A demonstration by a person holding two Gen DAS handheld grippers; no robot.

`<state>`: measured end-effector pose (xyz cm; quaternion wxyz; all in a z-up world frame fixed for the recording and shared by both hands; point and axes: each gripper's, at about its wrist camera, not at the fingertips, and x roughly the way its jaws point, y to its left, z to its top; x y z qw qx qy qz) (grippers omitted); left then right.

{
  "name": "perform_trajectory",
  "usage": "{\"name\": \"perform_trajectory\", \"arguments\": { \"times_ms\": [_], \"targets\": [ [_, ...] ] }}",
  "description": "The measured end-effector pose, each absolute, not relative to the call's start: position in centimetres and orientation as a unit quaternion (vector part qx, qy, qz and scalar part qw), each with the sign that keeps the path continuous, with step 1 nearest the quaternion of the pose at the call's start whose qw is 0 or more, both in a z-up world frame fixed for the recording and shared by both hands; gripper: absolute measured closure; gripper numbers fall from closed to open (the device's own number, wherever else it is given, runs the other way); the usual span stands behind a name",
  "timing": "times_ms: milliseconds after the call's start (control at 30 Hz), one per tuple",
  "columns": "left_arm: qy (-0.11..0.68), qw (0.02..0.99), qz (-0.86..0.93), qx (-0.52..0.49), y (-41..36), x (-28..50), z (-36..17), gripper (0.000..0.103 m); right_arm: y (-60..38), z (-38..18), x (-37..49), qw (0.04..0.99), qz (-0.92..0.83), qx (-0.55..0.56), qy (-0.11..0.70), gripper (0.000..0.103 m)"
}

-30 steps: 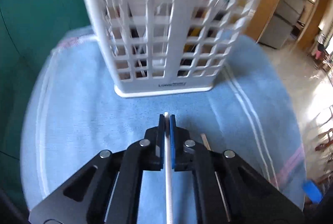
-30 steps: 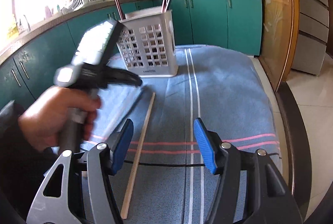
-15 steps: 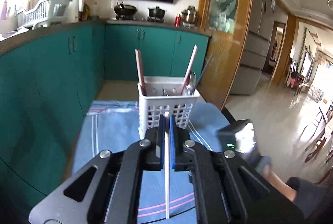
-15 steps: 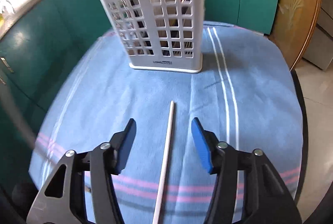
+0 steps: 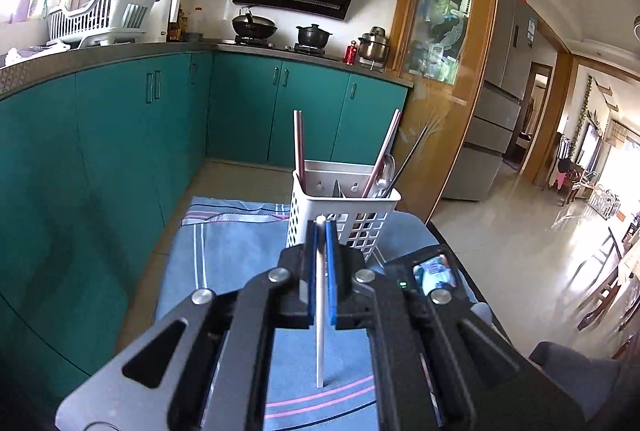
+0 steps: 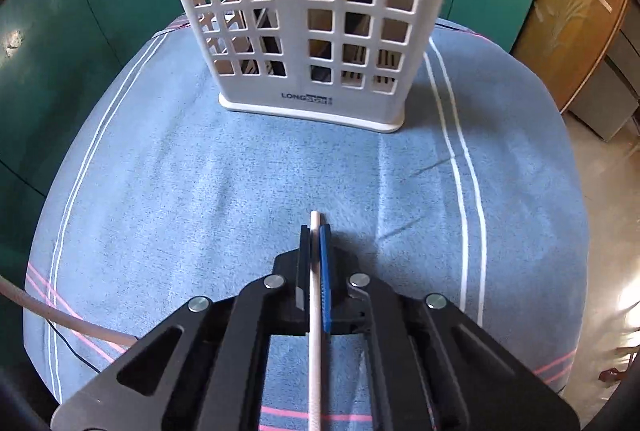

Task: Organize utensils
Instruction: 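Lift the wooden chopstick toward the caddy with the left tool while the right tool grasps another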

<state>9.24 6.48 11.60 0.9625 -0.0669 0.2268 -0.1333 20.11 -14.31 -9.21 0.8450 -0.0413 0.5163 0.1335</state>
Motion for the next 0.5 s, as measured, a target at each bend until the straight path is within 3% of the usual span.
{"name": "perform_trajectory", "arguments": {
  "times_ms": [500],
  "targets": [
    [0.228,0.964,-0.128,-0.043,5.0,8.9,11.8,0.099,-20.2,7.0,8.6,0.922,0.17,0.037,0.347,0.098]
  ]
}}
